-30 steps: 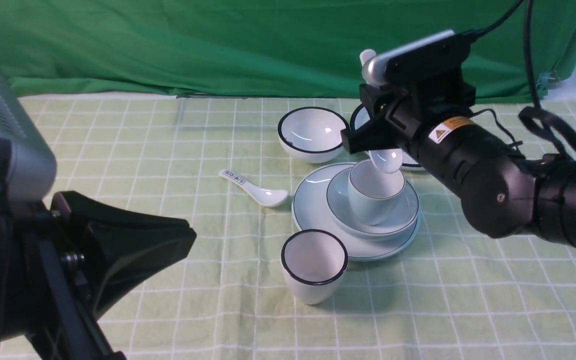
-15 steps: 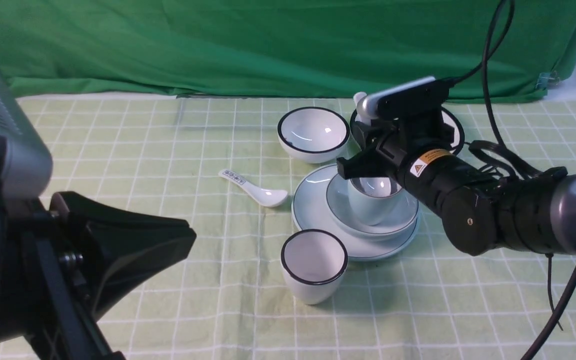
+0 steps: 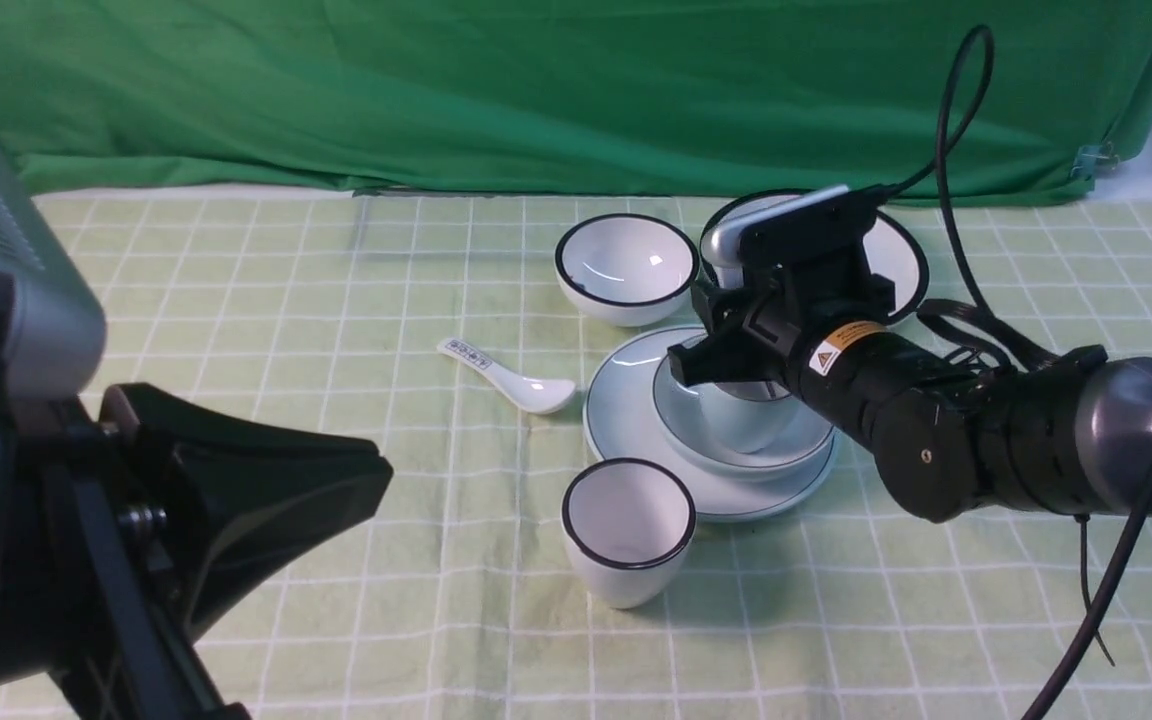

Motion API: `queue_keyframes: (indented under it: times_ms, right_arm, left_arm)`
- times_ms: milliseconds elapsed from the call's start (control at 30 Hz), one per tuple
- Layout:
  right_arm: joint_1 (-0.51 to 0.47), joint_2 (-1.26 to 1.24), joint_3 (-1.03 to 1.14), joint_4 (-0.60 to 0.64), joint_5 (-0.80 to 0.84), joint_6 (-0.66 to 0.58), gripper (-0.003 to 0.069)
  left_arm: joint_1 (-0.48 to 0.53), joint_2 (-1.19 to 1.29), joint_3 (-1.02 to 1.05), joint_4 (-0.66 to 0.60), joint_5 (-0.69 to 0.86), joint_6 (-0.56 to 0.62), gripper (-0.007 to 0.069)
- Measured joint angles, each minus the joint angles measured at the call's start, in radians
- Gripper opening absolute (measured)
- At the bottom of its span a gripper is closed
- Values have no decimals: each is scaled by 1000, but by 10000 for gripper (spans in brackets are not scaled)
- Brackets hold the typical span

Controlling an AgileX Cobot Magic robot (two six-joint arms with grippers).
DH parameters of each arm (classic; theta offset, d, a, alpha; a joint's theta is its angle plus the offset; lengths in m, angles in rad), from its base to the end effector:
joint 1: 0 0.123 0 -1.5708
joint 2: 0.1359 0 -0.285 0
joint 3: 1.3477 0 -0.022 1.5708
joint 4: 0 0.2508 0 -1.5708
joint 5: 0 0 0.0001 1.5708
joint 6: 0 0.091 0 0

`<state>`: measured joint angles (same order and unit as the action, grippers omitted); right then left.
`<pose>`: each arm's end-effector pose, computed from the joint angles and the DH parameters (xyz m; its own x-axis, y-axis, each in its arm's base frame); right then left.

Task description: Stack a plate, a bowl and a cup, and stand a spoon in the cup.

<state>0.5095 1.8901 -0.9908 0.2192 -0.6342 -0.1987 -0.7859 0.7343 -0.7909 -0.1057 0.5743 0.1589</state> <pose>0.3570 0.1861 0.1950 -0.1565 -0.1114 -0.9814 -0.3766 0.9253 -0.0450 0.0980 -0.1055 0.3608 -0.2406 0.3397 -0.9093 0.7619 0.6465 0.0400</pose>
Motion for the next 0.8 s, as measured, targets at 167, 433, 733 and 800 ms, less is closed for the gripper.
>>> queue_keyframes:
  times_ms: [167, 433, 733, 800]
  right_arm:
    - [0, -152, 1, 0, 123, -19, 440]
    - [0, -579, 1, 0, 770, -28, 346]
    - [0, -938, 156, -1, 1141, 75, 30]
    - [0, -1012, 194, -1, 1192, 119, 30]
  left_arm:
    - [0, 0, 0, 17, 0, 2, 1]
    - [0, -133, 87, 77, -178, 32, 1]
    - [0, -370, 434, 80, -593, 28, 1]
    - [0, -379, 501, 80, -651, 28, 1]
